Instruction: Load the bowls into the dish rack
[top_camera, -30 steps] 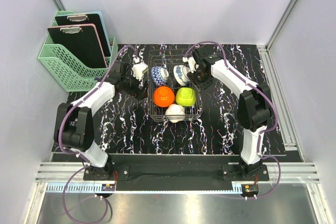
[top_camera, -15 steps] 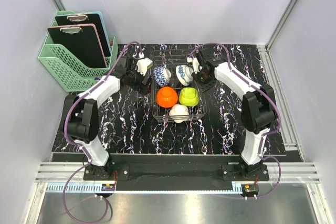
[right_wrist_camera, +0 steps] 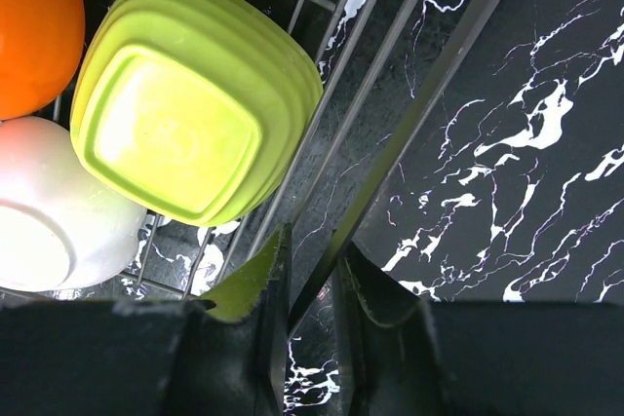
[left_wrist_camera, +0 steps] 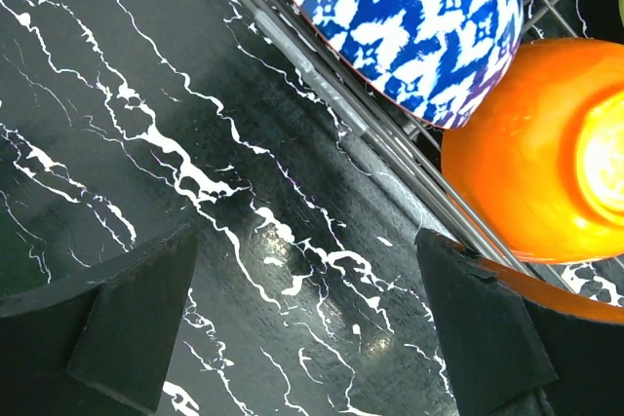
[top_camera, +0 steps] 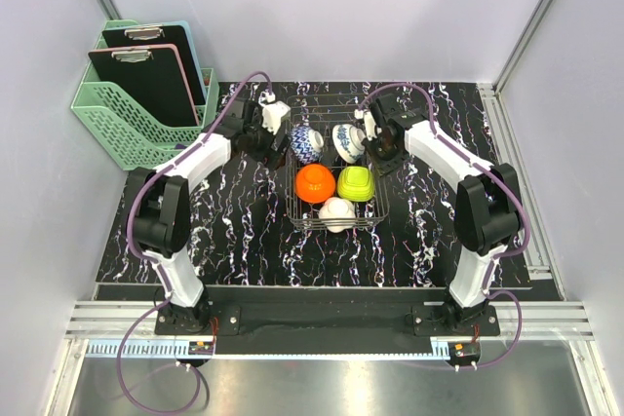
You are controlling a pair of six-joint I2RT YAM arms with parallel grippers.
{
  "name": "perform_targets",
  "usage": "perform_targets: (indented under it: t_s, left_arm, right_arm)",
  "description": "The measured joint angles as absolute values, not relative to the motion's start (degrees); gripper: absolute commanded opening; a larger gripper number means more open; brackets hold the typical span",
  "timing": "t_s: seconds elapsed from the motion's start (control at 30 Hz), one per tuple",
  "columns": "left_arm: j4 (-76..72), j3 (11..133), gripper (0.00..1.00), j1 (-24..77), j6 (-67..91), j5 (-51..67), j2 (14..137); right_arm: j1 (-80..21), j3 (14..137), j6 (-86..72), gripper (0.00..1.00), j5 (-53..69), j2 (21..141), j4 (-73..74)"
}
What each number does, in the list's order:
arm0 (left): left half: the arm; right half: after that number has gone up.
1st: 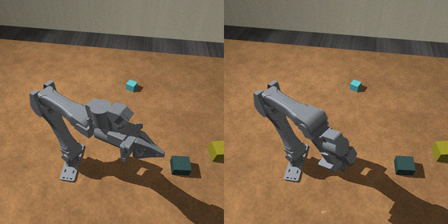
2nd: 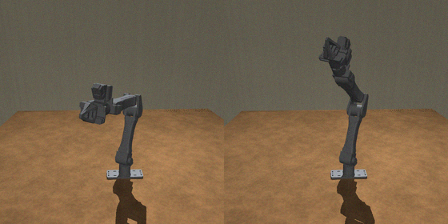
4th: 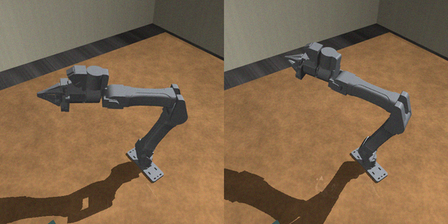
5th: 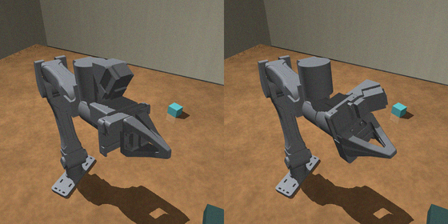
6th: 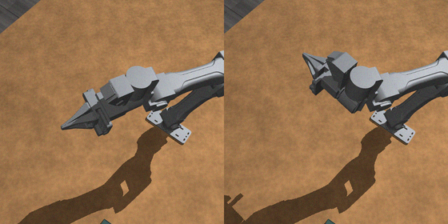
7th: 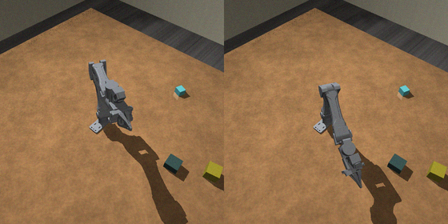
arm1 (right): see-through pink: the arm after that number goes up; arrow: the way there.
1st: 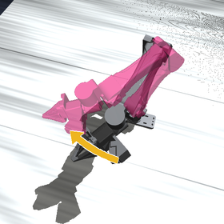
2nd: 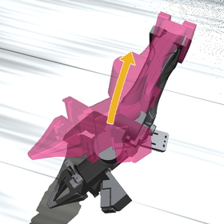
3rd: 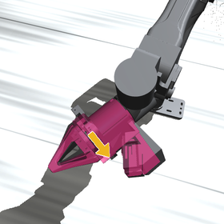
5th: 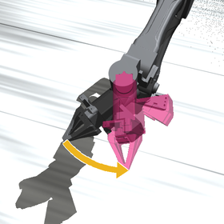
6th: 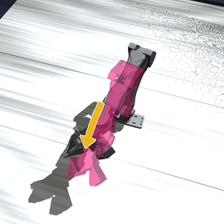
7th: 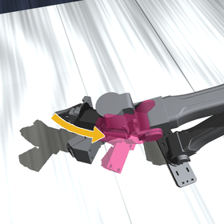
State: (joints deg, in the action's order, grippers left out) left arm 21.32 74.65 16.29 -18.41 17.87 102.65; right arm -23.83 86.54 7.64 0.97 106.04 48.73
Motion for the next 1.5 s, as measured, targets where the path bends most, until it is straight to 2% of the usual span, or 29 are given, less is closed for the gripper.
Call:
perform_targets:
  t_s: [0.13, 0.23, 0.27, 0.37, 0.4, 0.5, 0.73, 0.9, 1.07, 1.33, 1.5]
  left_arm:
    - [21.3, 75.4, 0.99, 16.6, -18.4, 17.0, 103.3]
    - [21.3, 75.4, 0.99, 16.8, -18.3, 16.5, 103.4]
    - [21.3, 75.4, 0.99, 16.9, -18.2, 16.4, 103.4]
    - [21.3, 75.4, 0.99, 17.0, -18.0, 16.1, 103.4]
    - [21.2, 75.4, 0.99, 17.1, -18.0, 16.0, 103.4]
    - [21.1, 75.4, 0.99, 17.5, -17.7, 15.9, 103.4]
    - [21.1, 74.4, 0.99, 15.4, -15.8, 17.5, 100.2]
    - [21.6, 72.6, 0.99, 9.0, -14.4, 19.5, 92.0]
    - [24.7, 70.1, 0.99, 3.3, -13.9, 19.1, 80.0]
    - [31.1, 65.4, 0.99, 1.4, -15.1, 16.9, 55.7]
    - [35.4, 65.4, 0.99, 0.2, -15.5, 16.2, 48.5]
  right_arm:
    - [-23.7, 86.5, 7.4, 0.2, 1.0, 106.0, 48.9]
    - [-23.6, 86.4, 7.1, 0.26, 1.0, 105.9, 49.0]
    - [-23.6, 86.4, 7.1, 0.38, 1.0, 105.8, 49.1]
    - [-23.6, 86.4, 7.4, 0.6, 1.6, 105.8, 49.3]
    - [-23.7, 86.3, 7.6, 0.72, 2.2, 105.8, 49.4]
    - [-24.2, 86.3, 8.0, 0.83, 3.5, 105.8, 49.6]
    - [-24.4, 88.0, 8.9, 0.98, 4.0, 105.8, 49.7]
    - [-24.3, 90.6, 9.8, 1.0, 4.0, 104.7, 49.7]
    - [-22.0, 91.7, 11.6, 1.0, 5.8, 98.5, 50.5]
    - [-7.8, 89.1, 16.6, 1.0, 11.3, 75.6, 50.9]
    - [-5.9, 85.2, 19.1, 1.0, 13.8, 61.0, 51.5]
